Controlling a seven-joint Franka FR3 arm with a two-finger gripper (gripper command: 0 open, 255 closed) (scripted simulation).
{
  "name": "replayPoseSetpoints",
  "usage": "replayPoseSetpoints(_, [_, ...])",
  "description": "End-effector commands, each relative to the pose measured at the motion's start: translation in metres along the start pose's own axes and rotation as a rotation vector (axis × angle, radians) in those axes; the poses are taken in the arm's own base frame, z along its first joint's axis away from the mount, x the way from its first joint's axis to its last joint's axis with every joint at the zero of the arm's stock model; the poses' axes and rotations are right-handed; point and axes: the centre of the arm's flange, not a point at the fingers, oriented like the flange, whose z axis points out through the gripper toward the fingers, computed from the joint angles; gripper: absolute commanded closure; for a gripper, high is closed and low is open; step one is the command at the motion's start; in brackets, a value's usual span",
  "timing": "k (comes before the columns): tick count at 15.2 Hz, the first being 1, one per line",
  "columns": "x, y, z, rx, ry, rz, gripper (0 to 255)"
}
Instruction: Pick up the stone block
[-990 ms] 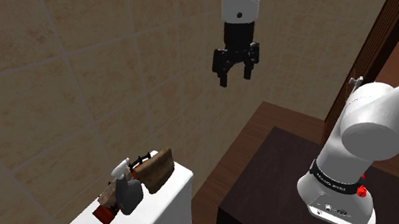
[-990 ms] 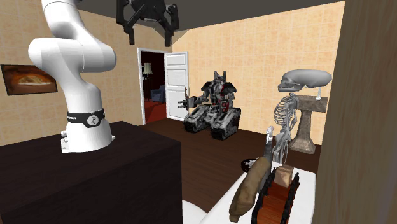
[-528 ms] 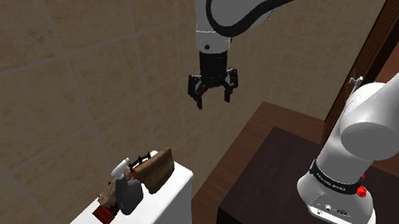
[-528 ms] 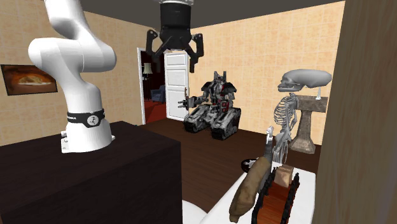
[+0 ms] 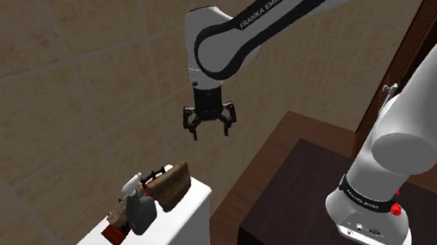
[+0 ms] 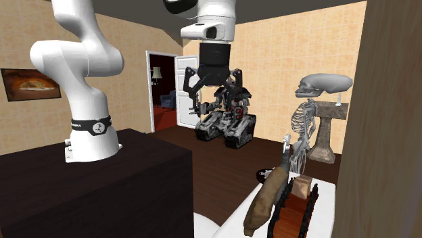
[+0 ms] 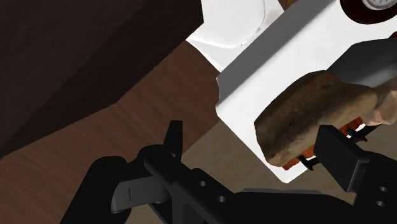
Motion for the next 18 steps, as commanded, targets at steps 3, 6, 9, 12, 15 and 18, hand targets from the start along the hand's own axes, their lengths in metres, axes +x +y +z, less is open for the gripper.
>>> replayPoseSetpoints(3, [0.015, -0.036, 0.034, 0.003, -0.011, 0.113, 0])
replayPoseSetpoints(6, [0.031, -0.060, 0.062, 0.004, -0.020, 0.195, 0])
replayPoseSetpoints(9, [0.047, -0.082, 0.090, 0.004, -0.028, 0.276, 0])
replayPoseSetpoints(12, [0.066, -0.104, 0.119, 0.005, -0.036, 0.358, 0])
replayPoseSetpoints(15, [0.085, -0.123, 0.147, 0.006, -0.044, 0.440, 0])
replayPoseSetpoints(18, [0.106, -0.141, 0.176, 0.006, -0.053, 0.522, 0])
